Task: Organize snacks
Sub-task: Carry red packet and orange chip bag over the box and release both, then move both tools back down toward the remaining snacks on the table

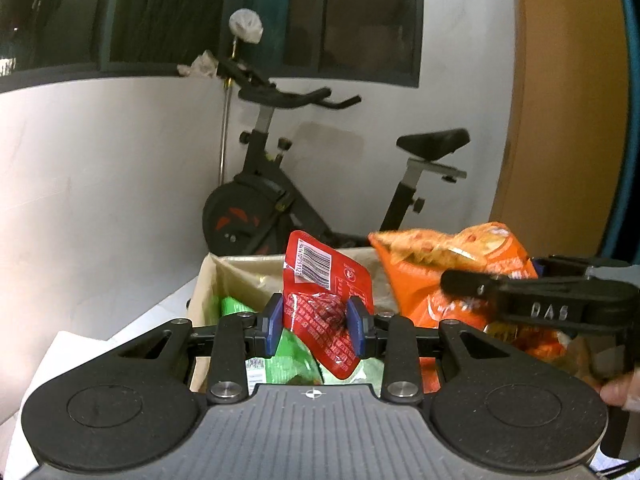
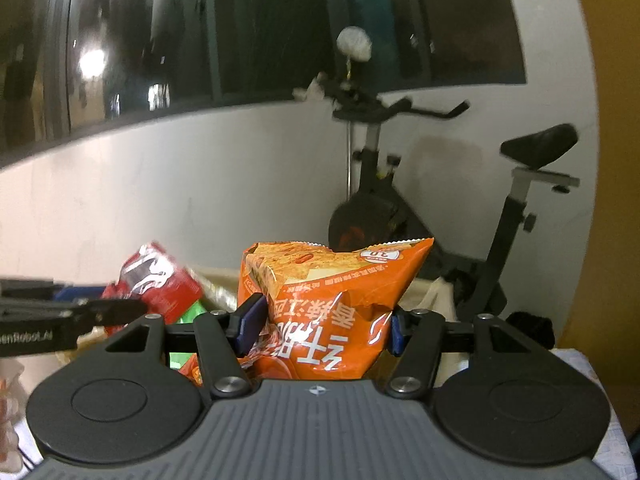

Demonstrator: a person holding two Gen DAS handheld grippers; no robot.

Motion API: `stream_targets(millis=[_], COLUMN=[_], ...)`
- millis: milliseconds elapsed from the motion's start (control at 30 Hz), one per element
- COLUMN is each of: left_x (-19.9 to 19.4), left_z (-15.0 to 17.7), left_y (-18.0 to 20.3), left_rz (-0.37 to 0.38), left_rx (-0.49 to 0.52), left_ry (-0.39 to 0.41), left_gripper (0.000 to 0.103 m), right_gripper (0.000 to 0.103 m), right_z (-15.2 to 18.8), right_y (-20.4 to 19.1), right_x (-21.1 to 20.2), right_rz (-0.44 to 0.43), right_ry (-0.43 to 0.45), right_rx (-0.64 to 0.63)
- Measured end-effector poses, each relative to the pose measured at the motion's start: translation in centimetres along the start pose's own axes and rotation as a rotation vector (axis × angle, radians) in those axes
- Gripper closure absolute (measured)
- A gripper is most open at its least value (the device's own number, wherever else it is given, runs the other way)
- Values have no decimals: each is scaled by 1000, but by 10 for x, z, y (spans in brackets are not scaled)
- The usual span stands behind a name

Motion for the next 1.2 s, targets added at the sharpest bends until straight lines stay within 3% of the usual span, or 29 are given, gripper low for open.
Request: stream_targets(millis=[133, 233, 300, 367, 633, 967, 1200], left_x=[8, 12, 9, 6, -21, -66, -85], left_z=[4, 5, 4, 5, 9, 32, 65], left_y=[-2, -2, -3, -6, -19, -44, -63], left_rz=[-9, -30, -46, -49, -45, -43, -50], left_rx=[14, 39, 45, 38, 32, 2, -68], left_ry=[-29, -43, -48, -43, -21, 1, -5], left_gripper=[66, 56, 43, 38, 35, 35, 35], right_gripper=[41, 39, 30, 26, 24, 24, 24], right_z=[11, 14, 15, 16, 22, 41, 70], right_y=[1, 7, 8, 6, -9, 2, 9], right_x=[12, 10, 5, -1, -32, -75, -99], right_rz=[18, 14, 7, 5, 3, -15, 0], right_ry=[-53, -59, -57, -45, 5, 42, 59], right_rx=[10, 41, 52, 44, -31, 74, 113])
Point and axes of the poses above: each gripper's, at about its wrist camera, not at the fingertips, and x roughly the way its jaws point, y to its right, z to its underside, the point moved 5 cm from there along x, roughly the way its jaws point, and after that the axes turned 9 degrees about -y, right-handed, at the moved point
